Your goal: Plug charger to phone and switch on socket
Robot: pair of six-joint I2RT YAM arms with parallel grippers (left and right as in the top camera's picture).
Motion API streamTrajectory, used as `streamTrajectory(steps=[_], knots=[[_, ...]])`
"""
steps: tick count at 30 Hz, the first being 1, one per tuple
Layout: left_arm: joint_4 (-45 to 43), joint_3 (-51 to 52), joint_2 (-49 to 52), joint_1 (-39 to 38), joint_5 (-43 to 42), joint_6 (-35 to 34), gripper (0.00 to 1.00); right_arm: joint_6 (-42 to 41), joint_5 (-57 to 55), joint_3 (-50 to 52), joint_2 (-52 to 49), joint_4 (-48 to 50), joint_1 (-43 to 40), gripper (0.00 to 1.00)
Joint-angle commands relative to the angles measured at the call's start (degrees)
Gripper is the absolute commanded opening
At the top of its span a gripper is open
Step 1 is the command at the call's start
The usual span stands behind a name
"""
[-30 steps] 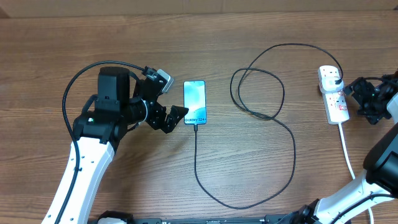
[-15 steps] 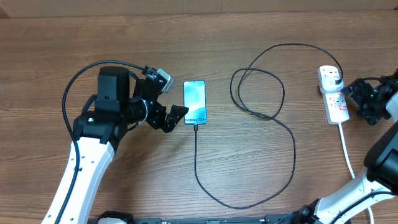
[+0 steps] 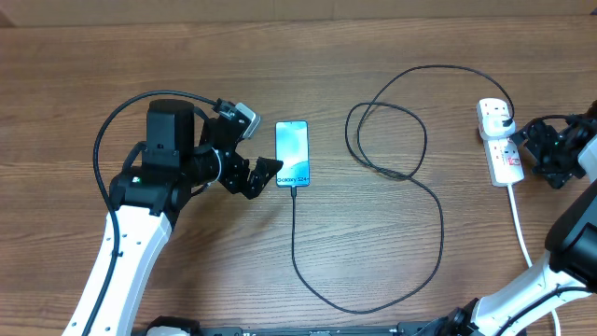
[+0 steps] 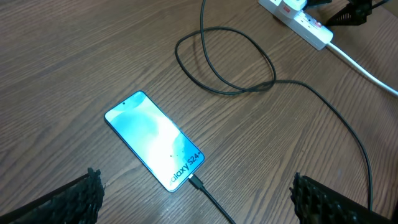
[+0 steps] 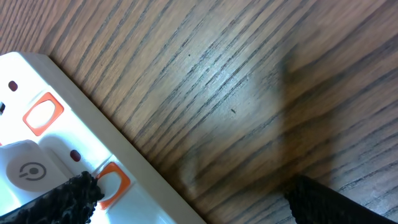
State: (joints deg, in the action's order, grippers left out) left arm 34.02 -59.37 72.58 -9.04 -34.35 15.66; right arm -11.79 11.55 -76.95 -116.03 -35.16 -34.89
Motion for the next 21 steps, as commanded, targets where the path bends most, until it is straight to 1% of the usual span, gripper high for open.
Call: streamTrajectory(steps=[1, 10, 16, 21], knots=[[-0.31, -0.02, 0.31, -0.26, -1.05, 1.7, 1.0, -0.17, 1.62, 0.07, -1.68, -1.29, 1.16, 1.0], [-0.42, -0.02, 0.31, -0.26, -1.05, 1.73, 0.99, -0.13, 1.57, 0.07, -1.77, -2.62, 2.4, 1.0], [-0.42, -0.02, 0.31, -0.26, -1.05, 1.7, 1.0, -0.26, -1.03, 0.07, -1.77, -2.93, 4.26, 1.0], [-0.42, -0.02, 0.31, -0.26, -1.05, 1.7, 0.99, -0.35, -1.73, -0.63, -1.64, -3.04, 4.02, 1.0]])
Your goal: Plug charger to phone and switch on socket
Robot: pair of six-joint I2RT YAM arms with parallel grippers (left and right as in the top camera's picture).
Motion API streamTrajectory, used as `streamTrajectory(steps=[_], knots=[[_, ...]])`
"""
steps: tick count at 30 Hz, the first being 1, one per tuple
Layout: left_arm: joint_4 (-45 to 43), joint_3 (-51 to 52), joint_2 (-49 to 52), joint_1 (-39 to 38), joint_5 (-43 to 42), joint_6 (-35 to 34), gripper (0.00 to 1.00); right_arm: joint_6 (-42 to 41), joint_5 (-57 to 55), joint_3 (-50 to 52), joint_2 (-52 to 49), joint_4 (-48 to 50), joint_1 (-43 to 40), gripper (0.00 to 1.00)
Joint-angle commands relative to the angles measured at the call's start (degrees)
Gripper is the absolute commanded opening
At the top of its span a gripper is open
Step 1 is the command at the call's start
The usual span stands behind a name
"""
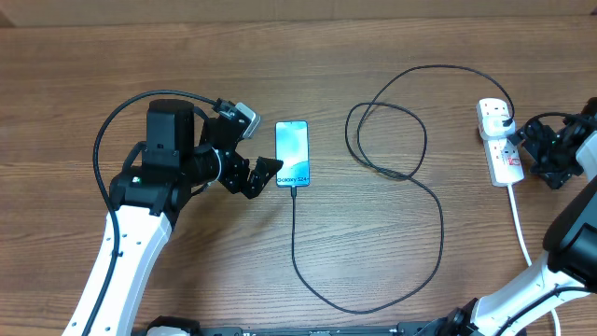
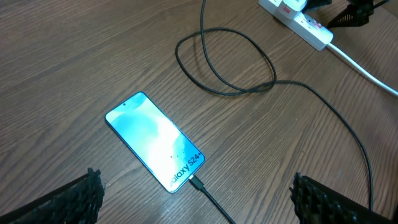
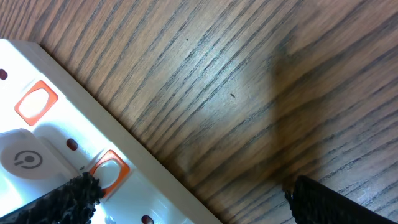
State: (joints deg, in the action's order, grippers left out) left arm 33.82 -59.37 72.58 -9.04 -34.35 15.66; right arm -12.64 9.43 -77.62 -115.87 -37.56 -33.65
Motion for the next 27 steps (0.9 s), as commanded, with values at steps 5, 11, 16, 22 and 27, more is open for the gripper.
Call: streamTrajectory(steps=[5, 11, 16, 22, 27], knots=[[-0.24, -0.02, 0.31, -0.26, -1.03, 1.7, 1.0, 0.57, 0.48, -6.97, -0.07, -5.9, 0.2, 1.0], [-0.26, -0.02, 0.28, -0.26, -1.03, 1.73, 1.0, 0.52, -3.13, -7.85, -0.15, -5.01, -0.72, 1.0], [-0.7, -0.02, 0.31, -0.26, -1.05, 1.7, 1.0, 0.55, -2.93, -7.82, -2.84, -5.25, 0.66, 1.0], [-1.14, -0.02, 0.31, -0.26, -1.05, 1.7, 1.0, 0.55, -2.93, -7.78, -3.78, -5.68, 0.96, 1.0], [-1.16, -0.02, 0.31, -0.26, -1.05, 1.73, 1.0, 0.55, -2.71, -6.21, -3.82, -5.92, 1.77, 1.0]])
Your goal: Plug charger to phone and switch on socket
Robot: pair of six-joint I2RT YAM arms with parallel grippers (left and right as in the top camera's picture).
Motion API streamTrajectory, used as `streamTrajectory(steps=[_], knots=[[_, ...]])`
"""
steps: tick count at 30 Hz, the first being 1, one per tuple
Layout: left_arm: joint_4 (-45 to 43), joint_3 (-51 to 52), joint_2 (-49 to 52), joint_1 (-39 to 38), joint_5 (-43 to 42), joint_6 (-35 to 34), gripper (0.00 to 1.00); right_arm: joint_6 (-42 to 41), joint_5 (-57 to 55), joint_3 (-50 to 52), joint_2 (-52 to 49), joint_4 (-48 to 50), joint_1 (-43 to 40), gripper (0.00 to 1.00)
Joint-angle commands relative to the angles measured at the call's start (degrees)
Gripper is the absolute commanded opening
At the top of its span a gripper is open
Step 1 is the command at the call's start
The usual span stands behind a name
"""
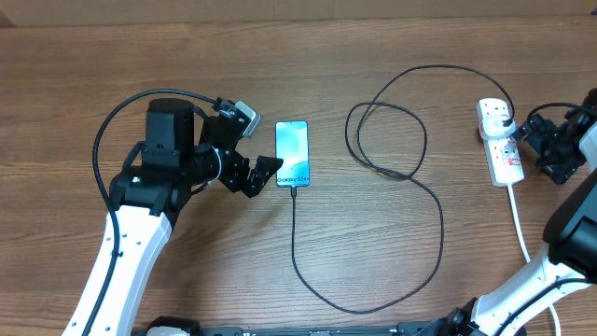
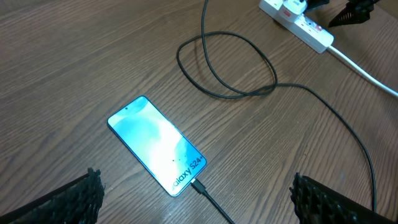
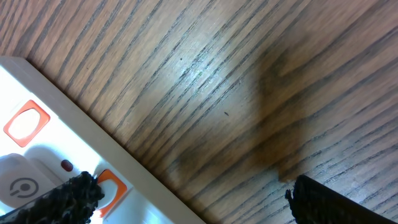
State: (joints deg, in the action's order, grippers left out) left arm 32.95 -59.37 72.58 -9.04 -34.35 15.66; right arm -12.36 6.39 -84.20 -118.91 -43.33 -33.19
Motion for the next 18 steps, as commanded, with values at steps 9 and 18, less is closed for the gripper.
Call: streamTrajectory(steps=[9, 18], knots=[[-0.26, -0.02, 0.31, -0.26, -1.05, 1.7, 1.0, 0.26, 2.67, 2.47, -0.79, -3.37, 2.99, 1.0], [-0.26, -0.02, 0.31, -0.26, -1.05, 1.7, 1.0, 0.22, 2.38, -1.51, 0.07, -8.98, 2.82, 1.0]])
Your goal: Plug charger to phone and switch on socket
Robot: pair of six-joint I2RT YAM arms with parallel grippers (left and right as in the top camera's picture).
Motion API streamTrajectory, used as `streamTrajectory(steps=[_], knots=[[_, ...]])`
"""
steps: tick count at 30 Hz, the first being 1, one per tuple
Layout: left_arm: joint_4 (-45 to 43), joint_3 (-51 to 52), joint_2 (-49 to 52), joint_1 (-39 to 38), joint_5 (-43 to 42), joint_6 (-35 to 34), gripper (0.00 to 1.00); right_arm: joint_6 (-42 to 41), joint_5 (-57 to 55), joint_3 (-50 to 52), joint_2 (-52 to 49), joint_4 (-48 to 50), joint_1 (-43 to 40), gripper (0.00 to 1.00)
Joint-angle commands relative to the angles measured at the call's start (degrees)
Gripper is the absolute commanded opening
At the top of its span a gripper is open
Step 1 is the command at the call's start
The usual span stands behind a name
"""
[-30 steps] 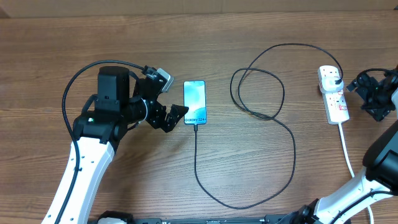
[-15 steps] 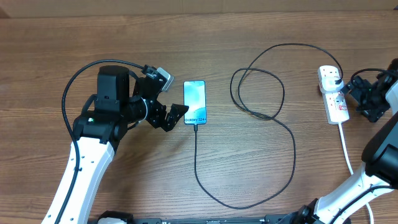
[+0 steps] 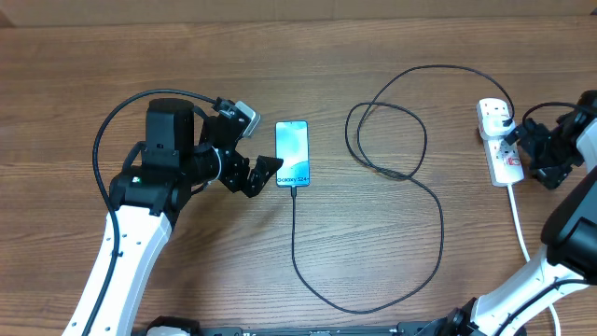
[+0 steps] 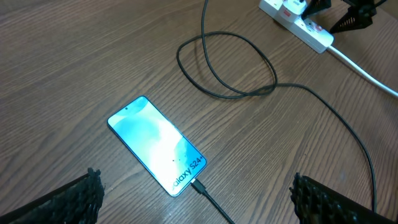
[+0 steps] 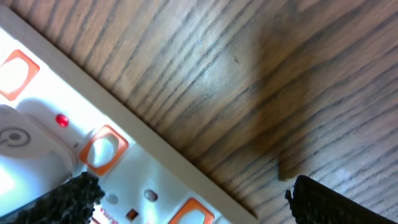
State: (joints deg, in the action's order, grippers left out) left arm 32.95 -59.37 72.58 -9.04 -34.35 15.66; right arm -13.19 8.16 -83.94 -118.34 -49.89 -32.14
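The phone [image 3: 292, 153] lies face up with its screen lit, and the black cable [image 3: 295, 233] is plugged into its lower end; the left wrist view shows the phone [image 4: 155, 144] and the cable's plug [image 4: 198, 185] too. The cable loops across to the charger [image 3: 502, 116] seated in the white power strip [image 3: 504, 161]. My left gripper [image 3: 259, 175] stands open just left of the phone. My right gripper [image 3: 534, 149] is open at the strip's right side. In the right wrist view its left fingertip [image 5: 78, 198] overlaps the strip [image 5: 149, 174] by an orange switch [image 5: 102, 151]; a red lamp [image 5: 61, 119] shows.
The strip's white lead [image 3: 519, 219] runs down toward the table's front right. The cable's big loop [image 3: 387, 135] lies between the phone and the strip. Bare wooden table [image 3: 187, 280] surrounds everything.
My right gripper has shifted left, closer over the power strip, which now fills more of its wrist view. The red lamp looks brighter. Left arm, phone and cable are unchanged.
The phone lay lit with the cable plugged in at every moment, my left gripper open beside it. My right gripper stayed open at the strip's right side, drew slightly away from it, and now sits over its edge by the orange switches.
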Motion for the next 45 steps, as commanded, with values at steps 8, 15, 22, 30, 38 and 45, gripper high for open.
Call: streamTrajectory(steps=[8, 15, 22, 30, 38, 45], knots=[[-0.22, -0.02, 0.31, -0.26, -1.05, 1.7, 0.99, 1.18, -0.07, -9.14, 19.8, -16.52, 3.41, 1.0], [-0.2, -0.02, 0.31, -0.26, -1.05, 1.7, 1.0, 3.48, 3.96, -9.03, 30.93, -29.59, 25.64, 0.93], [-0.2, -0.02, 0.31, -0.26, -1.05, 1.7, 1.0, -2.19, -0.28, -5.84, 37.29, -28.02, 44.76, 0.93], [-0.22, -0.02, 0.31, -0.26, -1.05, 1.7, 1.0, -5.51, 3.15, 14.69, 48.15, -20.37, 52.76, 0.93], [-0.2, -0.02, 0.31, -0.26, -1.05, 1.7, 0.99, -12.46, 5.49, 21.14, 52.06, -23.04, 56.28, 1.0], [-0.2, -0.02, 0.31, -0.26, -1.05, 1.7, 1.0, -12.5, 5.42, 21.14, 52.06, -23.89, 56.28, 1.0]])
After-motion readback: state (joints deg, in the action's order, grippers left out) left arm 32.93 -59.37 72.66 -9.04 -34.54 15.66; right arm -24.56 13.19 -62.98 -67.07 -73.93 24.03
